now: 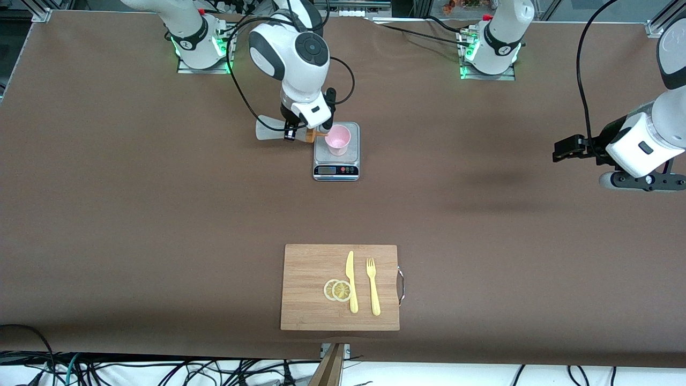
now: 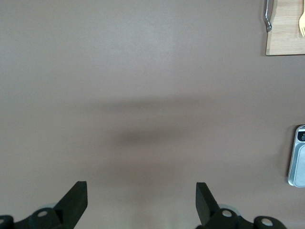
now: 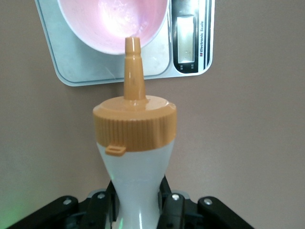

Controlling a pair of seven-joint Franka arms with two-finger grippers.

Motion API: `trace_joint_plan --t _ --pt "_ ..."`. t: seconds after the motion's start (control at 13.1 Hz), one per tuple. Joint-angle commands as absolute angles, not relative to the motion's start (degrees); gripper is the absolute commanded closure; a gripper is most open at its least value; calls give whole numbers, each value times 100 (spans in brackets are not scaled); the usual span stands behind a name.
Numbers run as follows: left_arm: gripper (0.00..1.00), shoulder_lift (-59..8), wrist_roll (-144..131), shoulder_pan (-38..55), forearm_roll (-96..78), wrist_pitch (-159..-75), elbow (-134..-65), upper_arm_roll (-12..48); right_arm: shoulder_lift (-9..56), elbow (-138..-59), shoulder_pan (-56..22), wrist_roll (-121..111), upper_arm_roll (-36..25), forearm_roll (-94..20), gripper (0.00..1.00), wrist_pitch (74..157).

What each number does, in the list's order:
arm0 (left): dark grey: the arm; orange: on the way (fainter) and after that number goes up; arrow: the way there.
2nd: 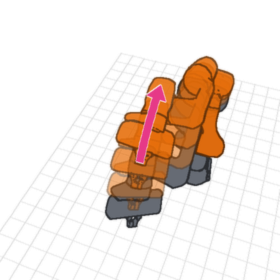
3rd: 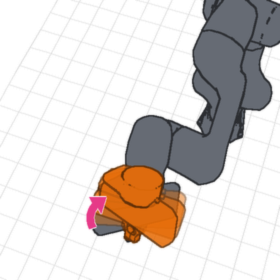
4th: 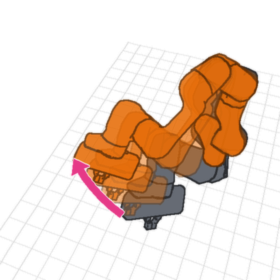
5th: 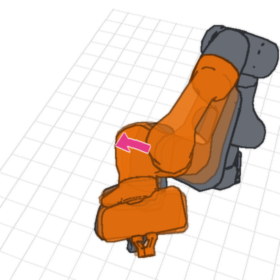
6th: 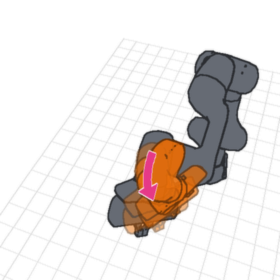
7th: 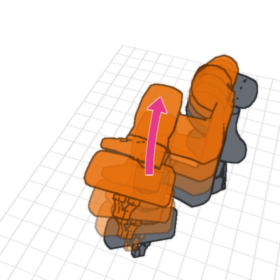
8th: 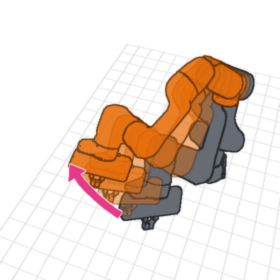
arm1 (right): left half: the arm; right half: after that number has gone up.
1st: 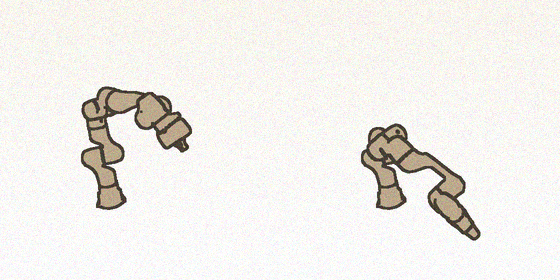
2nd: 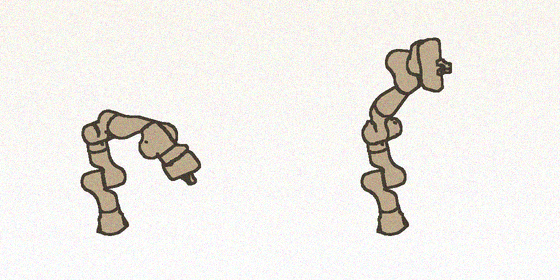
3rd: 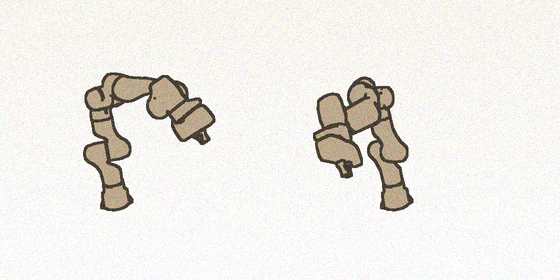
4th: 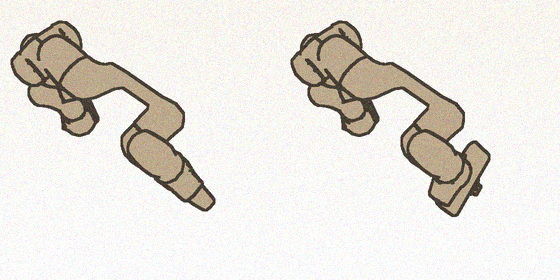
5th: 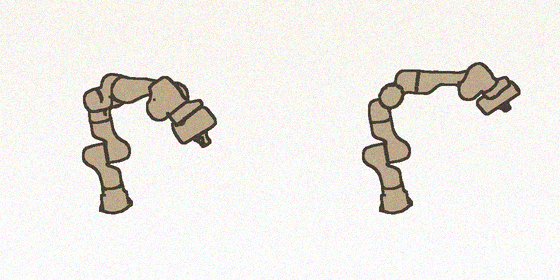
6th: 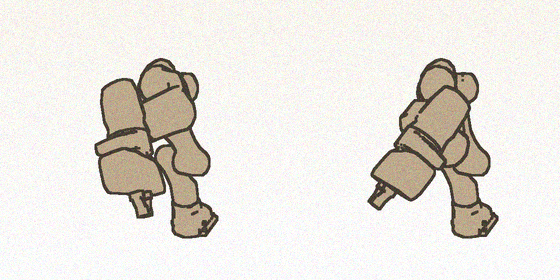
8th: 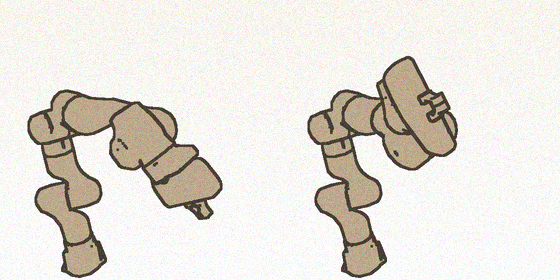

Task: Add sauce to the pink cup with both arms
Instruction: 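Tilt the bottle nozzle into the pink cup with the right gripper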

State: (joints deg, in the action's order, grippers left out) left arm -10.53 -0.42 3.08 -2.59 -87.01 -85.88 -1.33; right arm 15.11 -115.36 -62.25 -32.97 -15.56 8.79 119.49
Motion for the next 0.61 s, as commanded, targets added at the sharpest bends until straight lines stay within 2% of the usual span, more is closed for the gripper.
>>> trace_joint_plan --t 0.0,0.38,0.53 --pt "0 -1143 97 299 -352 -8604 -8411 -141 1239 -11838 -6223 -3419 -1591 625 75 12260" --pt "0 -1143 97 299 -352 -8604 -8411 -141 1143 -11927 -6214 -3506 -1643 300 75 12621" --pt "0 -1143 97 299 -352 -8604 -8411 -141 1073 -11927 -6214 -4013 -1853 -252 75 12639"
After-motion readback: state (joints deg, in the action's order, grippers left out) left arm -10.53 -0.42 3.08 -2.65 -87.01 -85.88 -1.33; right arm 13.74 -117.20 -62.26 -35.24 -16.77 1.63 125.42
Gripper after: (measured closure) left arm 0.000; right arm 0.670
